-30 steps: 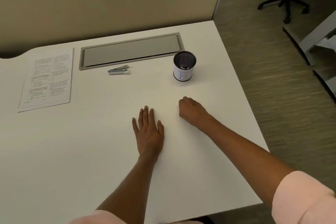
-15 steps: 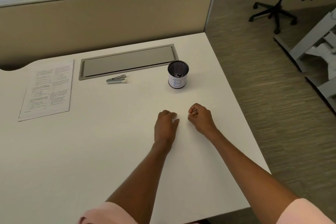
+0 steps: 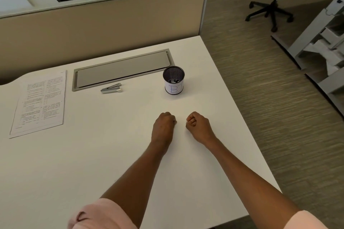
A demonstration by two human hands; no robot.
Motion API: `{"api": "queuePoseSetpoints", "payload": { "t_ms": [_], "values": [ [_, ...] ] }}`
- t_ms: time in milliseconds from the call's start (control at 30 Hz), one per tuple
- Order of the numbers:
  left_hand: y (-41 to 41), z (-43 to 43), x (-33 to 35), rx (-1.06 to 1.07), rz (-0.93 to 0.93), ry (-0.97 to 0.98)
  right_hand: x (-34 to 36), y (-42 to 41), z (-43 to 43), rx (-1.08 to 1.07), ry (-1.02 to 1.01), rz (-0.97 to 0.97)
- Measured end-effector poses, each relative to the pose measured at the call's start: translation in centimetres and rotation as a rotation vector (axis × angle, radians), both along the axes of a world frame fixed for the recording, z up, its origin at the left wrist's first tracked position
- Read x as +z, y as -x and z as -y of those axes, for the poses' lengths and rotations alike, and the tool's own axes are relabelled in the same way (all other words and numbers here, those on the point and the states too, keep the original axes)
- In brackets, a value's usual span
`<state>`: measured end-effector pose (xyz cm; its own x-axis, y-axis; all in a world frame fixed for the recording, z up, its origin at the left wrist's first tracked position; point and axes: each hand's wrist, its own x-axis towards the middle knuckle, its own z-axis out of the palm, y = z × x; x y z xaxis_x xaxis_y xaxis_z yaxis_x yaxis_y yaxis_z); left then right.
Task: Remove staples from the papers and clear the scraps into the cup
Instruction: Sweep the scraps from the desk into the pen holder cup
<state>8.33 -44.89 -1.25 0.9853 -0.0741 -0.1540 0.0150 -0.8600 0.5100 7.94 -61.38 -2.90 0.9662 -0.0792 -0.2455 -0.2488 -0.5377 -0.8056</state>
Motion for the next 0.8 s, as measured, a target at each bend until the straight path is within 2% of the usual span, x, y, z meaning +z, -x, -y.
{"api": "queuePoseSetpoints", "payload": {
  "t_ms": [467, 633, 800],
  "values": [
    [-3.8, 0.1, -0.2, 0.039, -0.243, 0.096, 0.1, -0.8, -0.5, 0.022, 0.058, -0.034],
    [-3.1, 0.2, -0.3, 0.013, -0.228, 0.080, 0.2, -0.8, -0.5, 0.033, 0.061, -0.031],
    [-1.8, -0.9, -0.7, 0.013, -0.097, 0.136, 0.1, -0.7, -0.5, 0.022, 0.055, -0.029]
  ]
}}
